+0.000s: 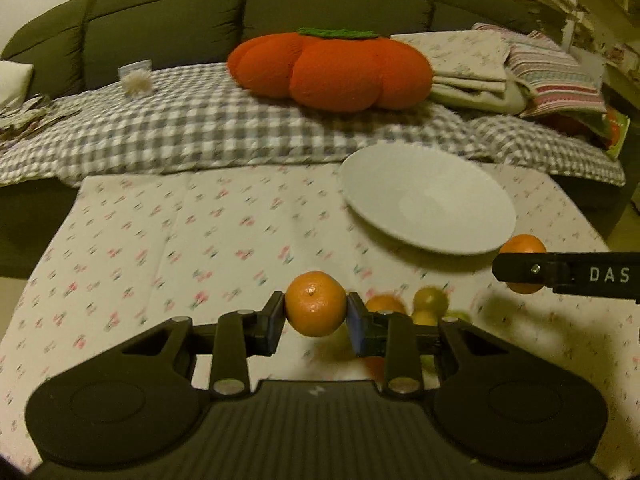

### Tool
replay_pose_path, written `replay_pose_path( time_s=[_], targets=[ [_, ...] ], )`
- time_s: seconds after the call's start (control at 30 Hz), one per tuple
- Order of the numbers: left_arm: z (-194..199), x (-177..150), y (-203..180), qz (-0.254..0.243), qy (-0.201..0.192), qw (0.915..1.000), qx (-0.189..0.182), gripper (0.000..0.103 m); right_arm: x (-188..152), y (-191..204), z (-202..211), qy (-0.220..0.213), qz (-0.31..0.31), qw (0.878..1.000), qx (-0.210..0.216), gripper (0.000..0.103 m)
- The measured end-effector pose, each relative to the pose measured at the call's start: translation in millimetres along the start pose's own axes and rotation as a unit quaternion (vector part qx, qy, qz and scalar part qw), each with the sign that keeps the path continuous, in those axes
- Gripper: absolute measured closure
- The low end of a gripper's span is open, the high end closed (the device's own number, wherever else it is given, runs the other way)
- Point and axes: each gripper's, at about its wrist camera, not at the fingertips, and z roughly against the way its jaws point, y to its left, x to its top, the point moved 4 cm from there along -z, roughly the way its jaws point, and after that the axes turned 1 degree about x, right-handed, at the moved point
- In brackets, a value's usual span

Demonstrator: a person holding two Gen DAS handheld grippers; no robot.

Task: Organize fruits
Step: 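Carry both tangerines to the white plate and release them there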

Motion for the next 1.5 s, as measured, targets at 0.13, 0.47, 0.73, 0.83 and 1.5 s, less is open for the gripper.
replay_pose_path(
  time_s=[0.13, 0.47, 0.73, 0.83, 1.5],
  targets=[
    [-15, 17, -19, -0.025, -0.016, 0.9993, -0.025, 0.072, 14, -21, -6, -0.002, -0.014, 1.0, -0.016, 0.065],
    [-60, 41, -56, -0.078, -0.044, 0.9938, -0.065, 0.072, 42, -45, -37, -0.007, 0.01, 0.999, -0.044, 0.065],
    [-88, 44, -69, -0.098, -0.042, 0.9909, -0.082, 0.072, 48, -51, -60, -0.001, 0.03, 0.998, -0.048, 0.065],
    [-95, 43, -70, -0.1, -0.04, 0.9911, -0.078, 0.072, 49, -52, -65, -0.001, 0.039, 0.998, -0.051, 0.065],
    [-90, 47, -67, -0.079, -0.044, 0.9928, -0.078, 0.044, 54, -58, -66, -0.017, 0.028, 0.998, -0.05, 0.039]
  ],
)
